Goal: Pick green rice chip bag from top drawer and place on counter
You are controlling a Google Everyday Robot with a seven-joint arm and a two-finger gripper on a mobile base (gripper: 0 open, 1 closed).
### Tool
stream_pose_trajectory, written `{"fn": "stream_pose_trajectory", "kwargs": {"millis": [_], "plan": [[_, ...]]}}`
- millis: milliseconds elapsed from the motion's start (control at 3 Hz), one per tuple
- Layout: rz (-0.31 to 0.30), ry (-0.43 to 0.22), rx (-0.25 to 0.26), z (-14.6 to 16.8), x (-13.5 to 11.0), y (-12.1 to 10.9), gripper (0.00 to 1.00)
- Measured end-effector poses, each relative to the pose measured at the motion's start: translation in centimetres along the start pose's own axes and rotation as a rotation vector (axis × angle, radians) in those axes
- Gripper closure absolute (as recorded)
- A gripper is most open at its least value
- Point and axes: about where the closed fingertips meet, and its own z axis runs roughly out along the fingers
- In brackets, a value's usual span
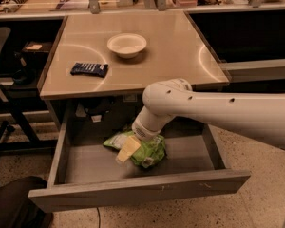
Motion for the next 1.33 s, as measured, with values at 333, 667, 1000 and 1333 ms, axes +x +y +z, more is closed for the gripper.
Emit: {"fn": "stream_pose_trajectory", "kwargs": {"millis": [333,667,1000,1333], "plan": [[0.027,0.008,-0.012,2.2,0.1,-0.5,0.0],[0.048,0.022,-0.023,4.4,0.9,-0.5,0.15],[0.049,0.023,-0.024,4.5,0.9,-0.5,0.39],[0.049,0.023,-0.024,4.5,0.9,-0.5,0.62]]}}
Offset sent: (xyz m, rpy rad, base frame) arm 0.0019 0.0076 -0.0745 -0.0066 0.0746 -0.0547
